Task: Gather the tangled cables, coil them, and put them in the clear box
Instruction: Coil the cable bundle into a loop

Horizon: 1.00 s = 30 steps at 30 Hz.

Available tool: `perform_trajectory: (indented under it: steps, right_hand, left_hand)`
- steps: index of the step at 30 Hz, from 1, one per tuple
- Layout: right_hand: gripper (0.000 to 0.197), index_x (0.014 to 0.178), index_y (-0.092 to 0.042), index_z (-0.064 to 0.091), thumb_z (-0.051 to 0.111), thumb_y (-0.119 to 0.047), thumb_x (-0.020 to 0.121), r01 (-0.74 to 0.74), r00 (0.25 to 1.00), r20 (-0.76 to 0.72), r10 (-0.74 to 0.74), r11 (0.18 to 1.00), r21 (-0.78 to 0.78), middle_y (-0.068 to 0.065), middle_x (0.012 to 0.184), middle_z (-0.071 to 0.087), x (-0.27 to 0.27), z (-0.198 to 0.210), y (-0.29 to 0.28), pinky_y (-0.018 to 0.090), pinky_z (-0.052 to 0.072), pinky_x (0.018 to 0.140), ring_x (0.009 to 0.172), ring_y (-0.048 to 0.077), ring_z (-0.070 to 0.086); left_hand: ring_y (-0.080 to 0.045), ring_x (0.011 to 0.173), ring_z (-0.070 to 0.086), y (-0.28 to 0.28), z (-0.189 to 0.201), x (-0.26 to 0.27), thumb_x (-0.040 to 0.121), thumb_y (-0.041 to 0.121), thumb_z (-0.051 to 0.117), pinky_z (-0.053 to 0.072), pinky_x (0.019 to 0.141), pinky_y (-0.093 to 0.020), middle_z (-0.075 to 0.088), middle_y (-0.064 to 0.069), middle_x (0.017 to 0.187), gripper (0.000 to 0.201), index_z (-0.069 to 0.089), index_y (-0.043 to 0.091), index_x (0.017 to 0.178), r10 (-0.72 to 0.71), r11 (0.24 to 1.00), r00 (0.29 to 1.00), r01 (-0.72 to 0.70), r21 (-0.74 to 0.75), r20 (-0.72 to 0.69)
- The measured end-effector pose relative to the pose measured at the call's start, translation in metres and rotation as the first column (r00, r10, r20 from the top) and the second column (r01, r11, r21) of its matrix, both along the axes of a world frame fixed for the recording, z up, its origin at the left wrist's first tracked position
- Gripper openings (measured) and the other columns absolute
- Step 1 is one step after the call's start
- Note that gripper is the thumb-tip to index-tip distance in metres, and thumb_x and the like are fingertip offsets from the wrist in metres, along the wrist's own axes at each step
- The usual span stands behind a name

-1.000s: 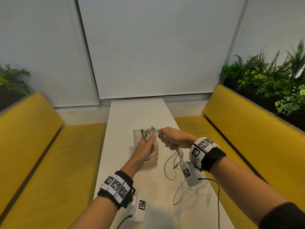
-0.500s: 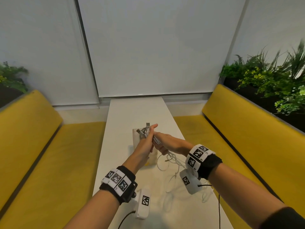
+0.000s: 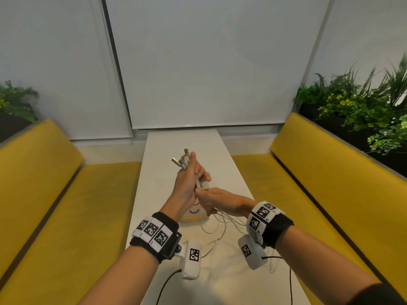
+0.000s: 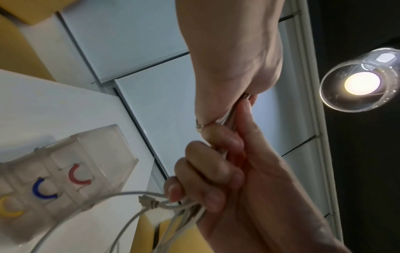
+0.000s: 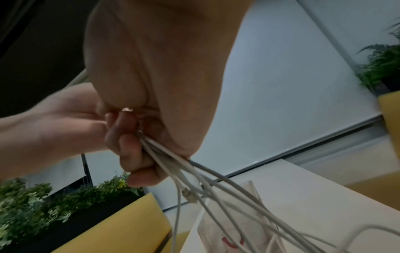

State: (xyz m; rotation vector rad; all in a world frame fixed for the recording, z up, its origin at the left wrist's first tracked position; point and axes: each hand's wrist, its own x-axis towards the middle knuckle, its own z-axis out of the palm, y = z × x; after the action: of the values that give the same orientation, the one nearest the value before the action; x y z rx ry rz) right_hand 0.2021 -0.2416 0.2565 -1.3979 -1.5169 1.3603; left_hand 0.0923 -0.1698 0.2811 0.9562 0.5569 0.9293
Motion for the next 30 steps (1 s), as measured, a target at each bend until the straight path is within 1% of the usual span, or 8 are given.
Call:
perform_trajectory:
  steps: [2, 6, 10, 14, 20, 24, 26, 30]
  right_hand:
    - [0.047, 0.064, -0.017, 0.036, 0.039, -0.049, 0.098, 0.010, 1.000, 0.028, -0.010, 1.000, 0.011, 0.005, 0.065, 0.029, 0.000, -0.001, 0.000, 0.018, 0.032, 0.055, 0.055, 0.011, 0.028]
    - [0.048, 0.060, -0.016, 0.037, 0.047, -0.039, 0.101, 0.020, 0.999, 0.041, -0.021, 1.000, 0.023, 0.004, 0.058, 0.027, 0.003, 0.003, 0.002, 0.014, 0.030, 0.050, 0.049, 0.010, 0.025]
    - [0.048, 0.063, 0.003, 0.050, 0.072, -0.032, 0.087, -0.028, 0.982, 0.186, 0.026, 1.000, 0.007, 0.004, 0.054, 0.029, 0.016, 0.005, 0.005, 0.029, 0.018, 0.050, 0.047, 0.015, 0.023]
    - [0.052, 0.049, -0.017, 0.044, 0.079, -0.042, 0.078, 0.045, 0.885, 0.456, -0.092, 0.992, 0.114, -0.007, 0.049, 0.030, 0.035, 0.006, 0.012, 0.030, 0.018, 0.051, 0.046, 0.011, 0.023]
    - [0.038, 0.068, -0.006, 0.066, 0.083, -0.040, 0.070, -0.028, 0.659, 0.747, -0.086, 0.990, 0.139, 0.002, 0.062, 0.059, 0.038, 0.033, 0.030, 0.032, 0.042, 0.058, 0.057, 0.018, 0.047]
    - [0.055, 0.093, -0.021, 0.074, 0.077, -0.058, 0.052, -0.026, 0.561, 0.827, 0.031, 0.999, -0.020, -0.002, 0.088, 0.075, 0.039, 0.046, 0.043, 0.038, 0.058, 0.084, 0.084, 0.019, 0.070]
    - [0.043, 0.092, -0.021, 0.075, 0.079, -0.049, 0.060, -0.044, 0.518, 0.851, 0.084, 0.996, -0.071, 0.000, 0.088, 0.075, 0.040, 0.050, 0.044, 0.040, 0.057, 0.084, 0.084, 0.021, 0.069]
    - [0.019, 0.094, 0.000, 0.070, 0.062, -0.016, 0.087, -0.043, 0.653, 0.734, 0.188, 0.976, -0.211, 0.004, 0.061, 0.052, 0.040, 0.067, 0.043, 0.032, 0.045, 0.056, 0.053, 0.019, 0.045]
  left_hand:
    - [-0.019, 0.048, 0.048, -0.001, 0.005, -0.002, 0.099, 0.049, 0.048, 0.050, 0.060, -0.033, 0.035, -0.004, 0.054, 0.054, 0.038, 0.016, 0.057, -0.041, 0.999, 0.997, 0.041, 0.007, 0.062]
    - [-0.011, 0.040, 0.024, -0.002, 0.009, -0.007, 0.099, 0.050, 0.048, 0.022, 0.038, -0.022, 0.028, -0.002, 0.049, 0.056, 0.035, 0.017, 0.057, -0.129, 0.992, 0.982, 0.128, 0.012, 0.135]
    - [-0.009, 0.038, 0.022, 0.004, 0.012, -0.016, 0.098, 0.051, 0.047, 0.024, 0.034, -0.019, 0.028, 0.001, 0.049, 0.053, 0.034, 0.018, 0.060, -0.226, 0.973, 0.959, 0.215, 0.079, 0.174]
    - [-0.006, 0.036, 0.023, 0.012, 0.015, -0.027, 0.102, 0.050, 0.039, 0.021, 0.033, -0.017, 0.029, 0.004, 0.047, 0.053, 0.033, 0.018, 0.061, -0.407, 0.913, 0.893, 0.395, 0.099, 0.191]
    - [-0.009, 0.038, 0.013, 0.002, 0.018, -0.034, 0.098, 0.052, 0.045, 0.011, 0.037, -0.022, 0.020, 0.003, 0.049, 0.051, 0.026, 0.017, 0.066, -0.609, 0.765, 0.789, 0.610, 0.207, -0.077]
    - [-0.009, 0.041, 0.014, 0.000, 0.018, -0.036, 0.097, 0.054, 0.044, 0.010, 0.038, -0.024, 0.021, 0.004, 0.051, 0.051, 0.025, 0.017, 0.068, -0.605, 0.701, 0.728, 0.679, 0.219, -0.322]
    - [-0.010, 0.044, 0.013, -0.001, 0.018, -0.037, 0.097, 0.056, 0.043, 0.009, 0.039, -0.025, 0.021, 0.004, 0.052, 0.051, 0.026, 0.019, 0.065, -0.601, 0.659, 0.674, 0.722, 0.211, -0.430]
    - [-0.015, 0.051, 0.018, -0.006, 0.009, -0.040, 0.096, 0.060, 0.047, 0.015, 0.043, -0.025, 0.025, 0.000, 0.057, 0.052, 0.033, 0.025, 0.061, -0.466, 0.603, 0.571, 0.764, 0.230, -0.676]
